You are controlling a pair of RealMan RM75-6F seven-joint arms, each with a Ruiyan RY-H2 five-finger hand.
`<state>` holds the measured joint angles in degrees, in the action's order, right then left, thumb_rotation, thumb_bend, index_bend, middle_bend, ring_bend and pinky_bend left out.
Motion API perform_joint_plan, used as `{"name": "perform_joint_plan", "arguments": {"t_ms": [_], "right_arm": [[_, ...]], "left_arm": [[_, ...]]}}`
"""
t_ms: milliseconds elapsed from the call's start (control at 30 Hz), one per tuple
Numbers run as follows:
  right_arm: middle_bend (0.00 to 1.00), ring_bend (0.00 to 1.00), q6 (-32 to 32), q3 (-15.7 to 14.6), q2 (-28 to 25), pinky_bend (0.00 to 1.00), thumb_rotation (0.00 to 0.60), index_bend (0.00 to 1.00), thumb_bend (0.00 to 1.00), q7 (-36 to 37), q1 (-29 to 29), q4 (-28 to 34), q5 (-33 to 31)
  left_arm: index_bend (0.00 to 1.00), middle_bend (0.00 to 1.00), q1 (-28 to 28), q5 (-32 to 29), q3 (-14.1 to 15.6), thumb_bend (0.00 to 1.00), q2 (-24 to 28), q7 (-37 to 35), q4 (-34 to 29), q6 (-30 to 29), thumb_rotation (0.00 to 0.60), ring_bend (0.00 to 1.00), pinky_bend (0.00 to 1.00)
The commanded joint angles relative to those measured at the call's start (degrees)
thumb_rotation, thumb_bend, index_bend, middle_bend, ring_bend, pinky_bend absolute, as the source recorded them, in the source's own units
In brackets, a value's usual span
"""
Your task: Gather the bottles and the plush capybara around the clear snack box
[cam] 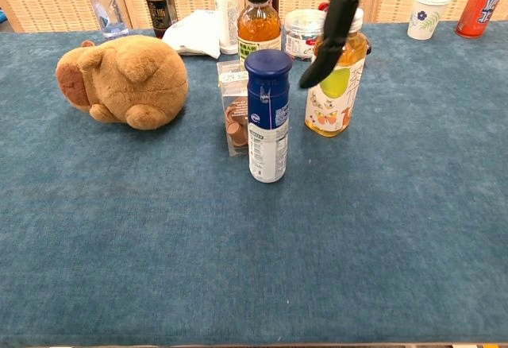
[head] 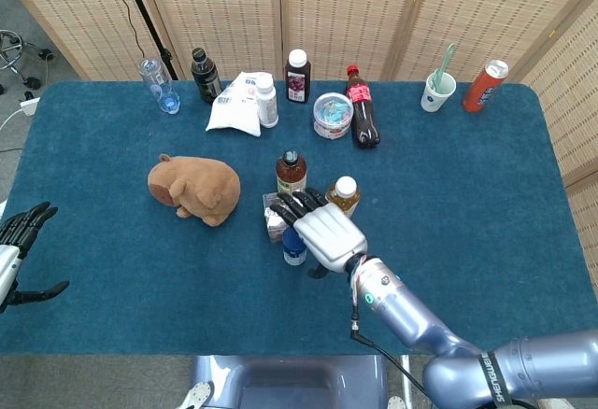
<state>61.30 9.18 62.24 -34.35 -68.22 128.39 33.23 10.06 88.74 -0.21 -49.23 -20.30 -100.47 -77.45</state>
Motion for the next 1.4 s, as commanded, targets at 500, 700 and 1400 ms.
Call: {"name": "perform_joint_plan", "arguments": {"t_ms": [500,700,1400], "right_arm": [[0.00,0.00,19.56,-18.94,-11.69,0.00,0.600,0.00,0.00,11.77,32.74,-10.72,45.69],[0.00,0.00,26.42,-21.22,-8.19,0.00,0.600,0.00,0.00,22.14,43.27,-24.13,49.97],[0.00,0.00,32.09,-16.25,-1.93,0.00,0.600,0.00,0.00,33.34,54.62,-37.62,55.13]], "left_arm": [[0.00,0.00,10.30,-1.35,-4.75,0.14,-6.54,6.19,6.44,10.06,0.600,0.00,0.00],[0.00,0.00,16.98,-1.06,-7.04,0.13,-8.22,9.27,8.05,16.30,0.600,0.00,0.00],[0.00,0.00,35.50,-31.26,-12.08,0.02,-25.12,44.92,16.63,32.00,0.600,0.00,0.00]]}}
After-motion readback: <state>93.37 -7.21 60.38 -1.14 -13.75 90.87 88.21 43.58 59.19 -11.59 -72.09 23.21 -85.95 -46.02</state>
